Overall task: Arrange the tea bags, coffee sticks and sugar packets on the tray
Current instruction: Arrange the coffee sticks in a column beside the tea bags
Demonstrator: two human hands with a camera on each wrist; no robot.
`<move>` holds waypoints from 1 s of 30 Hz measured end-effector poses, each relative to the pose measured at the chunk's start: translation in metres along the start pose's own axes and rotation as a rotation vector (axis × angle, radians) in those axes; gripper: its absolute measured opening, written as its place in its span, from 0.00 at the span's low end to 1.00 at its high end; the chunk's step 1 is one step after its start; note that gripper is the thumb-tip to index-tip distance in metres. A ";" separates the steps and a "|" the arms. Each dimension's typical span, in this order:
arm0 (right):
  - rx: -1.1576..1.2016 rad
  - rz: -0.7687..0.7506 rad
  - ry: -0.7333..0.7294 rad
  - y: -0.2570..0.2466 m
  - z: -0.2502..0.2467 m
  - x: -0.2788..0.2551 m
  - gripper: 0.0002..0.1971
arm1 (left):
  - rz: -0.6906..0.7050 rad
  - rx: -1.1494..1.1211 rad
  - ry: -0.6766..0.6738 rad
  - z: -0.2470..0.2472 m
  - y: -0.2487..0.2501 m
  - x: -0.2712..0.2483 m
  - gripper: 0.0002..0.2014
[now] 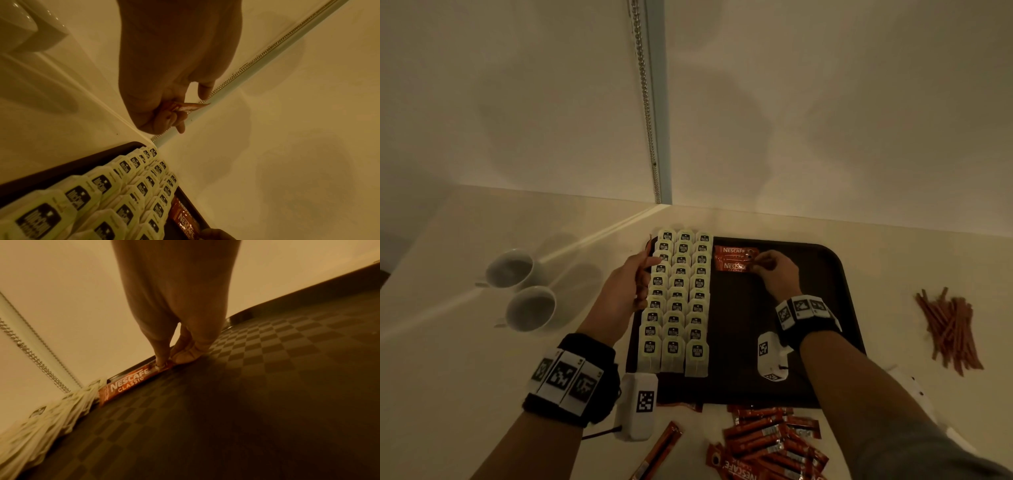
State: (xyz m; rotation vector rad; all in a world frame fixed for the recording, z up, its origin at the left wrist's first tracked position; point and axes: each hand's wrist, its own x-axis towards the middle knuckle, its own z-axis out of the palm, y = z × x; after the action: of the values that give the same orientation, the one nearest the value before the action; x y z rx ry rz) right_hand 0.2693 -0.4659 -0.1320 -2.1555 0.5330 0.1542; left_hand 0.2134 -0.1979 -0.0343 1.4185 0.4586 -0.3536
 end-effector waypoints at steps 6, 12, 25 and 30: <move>-0.018 0.022 0.002 -0.003 0.003 0.004 0.10 | -0.008 -0.060 0.012 0.000 0.003 -0.001 0.16; -0.036 0.019 0.014 -0.002 0.005 0.004 0.11 | 0.092 0.169 -0.016 -0.003 -0.004 0.004 0.17; 0.365 -0.102 -0.214 -0.057 -0.009 -0.046 0.13 | 0.648 0.378 0.030 0.002 0.010 0.004 0.16; 0.644 -0.122 -0.558 -0.091 -0.006 -0.095 0.10 | 0.817 0.469 -0.092 0.009 0.017 -0.002 0.16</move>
State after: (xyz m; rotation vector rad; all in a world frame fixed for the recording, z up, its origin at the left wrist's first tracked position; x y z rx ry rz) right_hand 0.2221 -0.3934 -0.0327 -1.4231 0.0963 0.4362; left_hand 0.2208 -0.2048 -0.0178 1.8990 -0.3188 0.1541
